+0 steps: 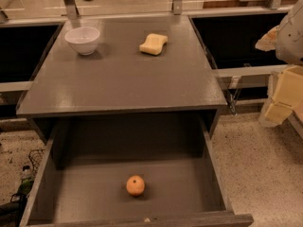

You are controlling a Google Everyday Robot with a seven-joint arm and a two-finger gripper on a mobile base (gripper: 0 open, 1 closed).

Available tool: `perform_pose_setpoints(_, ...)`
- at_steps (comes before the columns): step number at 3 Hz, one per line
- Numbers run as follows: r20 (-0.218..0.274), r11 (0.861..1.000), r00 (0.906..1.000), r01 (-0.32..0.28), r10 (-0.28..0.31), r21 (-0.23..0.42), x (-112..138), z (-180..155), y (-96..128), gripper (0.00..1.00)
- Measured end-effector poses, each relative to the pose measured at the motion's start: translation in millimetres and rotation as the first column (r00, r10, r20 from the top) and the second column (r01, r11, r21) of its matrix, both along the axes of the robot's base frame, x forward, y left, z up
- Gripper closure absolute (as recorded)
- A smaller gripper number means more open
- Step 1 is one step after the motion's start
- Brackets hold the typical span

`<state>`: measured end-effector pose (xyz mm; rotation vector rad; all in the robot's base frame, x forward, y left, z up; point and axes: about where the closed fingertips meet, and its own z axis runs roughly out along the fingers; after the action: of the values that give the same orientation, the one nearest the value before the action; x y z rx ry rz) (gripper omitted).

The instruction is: Pick orange from top drawer and place on counter

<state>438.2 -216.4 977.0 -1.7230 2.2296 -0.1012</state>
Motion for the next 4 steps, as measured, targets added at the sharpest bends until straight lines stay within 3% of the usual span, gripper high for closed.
perform_pose_setpoints(2,-0.002,0.999,1.0,-0.005,0.005,0.032,2.2,-4.6,-2.3,0.0)
perform_pose_setpoints(3,-0.032,0.998,0.9989,-0.032,0.034,0.053,6.2,-15.0,-2.4,0.0)
perform_pose_setpoints(4,-0.095,0.996,0.9931,-0.063,0.069,0.06,13.4,-33.9,-2.9,0.0)
